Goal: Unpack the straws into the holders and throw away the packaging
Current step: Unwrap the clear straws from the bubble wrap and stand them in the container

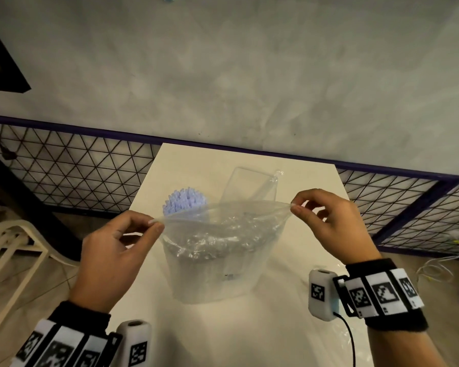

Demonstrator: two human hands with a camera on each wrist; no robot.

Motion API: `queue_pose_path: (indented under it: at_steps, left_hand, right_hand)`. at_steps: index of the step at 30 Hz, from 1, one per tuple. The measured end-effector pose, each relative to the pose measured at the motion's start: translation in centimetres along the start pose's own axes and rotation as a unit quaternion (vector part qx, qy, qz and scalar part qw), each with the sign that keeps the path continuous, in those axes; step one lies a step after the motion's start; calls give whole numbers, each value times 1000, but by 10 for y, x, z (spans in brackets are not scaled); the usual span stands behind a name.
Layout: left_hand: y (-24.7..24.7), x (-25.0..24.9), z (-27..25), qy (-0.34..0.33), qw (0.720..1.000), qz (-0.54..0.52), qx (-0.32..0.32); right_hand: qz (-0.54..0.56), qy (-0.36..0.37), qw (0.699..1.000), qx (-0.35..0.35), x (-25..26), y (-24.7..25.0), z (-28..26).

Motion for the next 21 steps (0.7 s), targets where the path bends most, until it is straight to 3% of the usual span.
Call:
queue_pose_path:
  at_steps: [2, 6, 10, 14, 18, 21]
  left_hand:
    - [-7, -12, -3, -5, 1000, 0, 15]
    - [-24, -33, -4, -38, 998, 21, 40]
    - [-33, -38, -5, -92, 973, 149, 148]
    - [-33, -31, -5, 23, 934, 271, 233]
    - [-40, -34, -7, 66, 928, 227, 289]
    - [-41, -32, -10, 102, 935, 159, 302]
  right_hand:
    - [62, -59, 996, 23, 4, -3, -1]
    - [95, -73, 992, 33, 18, -12, -1]
    - [72, -57, 993, 73, 26, -13, -2]
    - [5, 43, 988, 145, 35, -17, -10]
    - [-113, 73, 962, 239, 35, -40, -23]
    - [-97, 96, 964, 229, 41, -39, -29]
Point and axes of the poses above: each hand's wrist, its own z-axis towards the middle knuckle, its own y-axis out of the back of the hand, x = y × z, the point moved 3 cm from there along z, towards the middle knuckle, and after that the axes turned 1 degree about x, right-handed, at the moved point
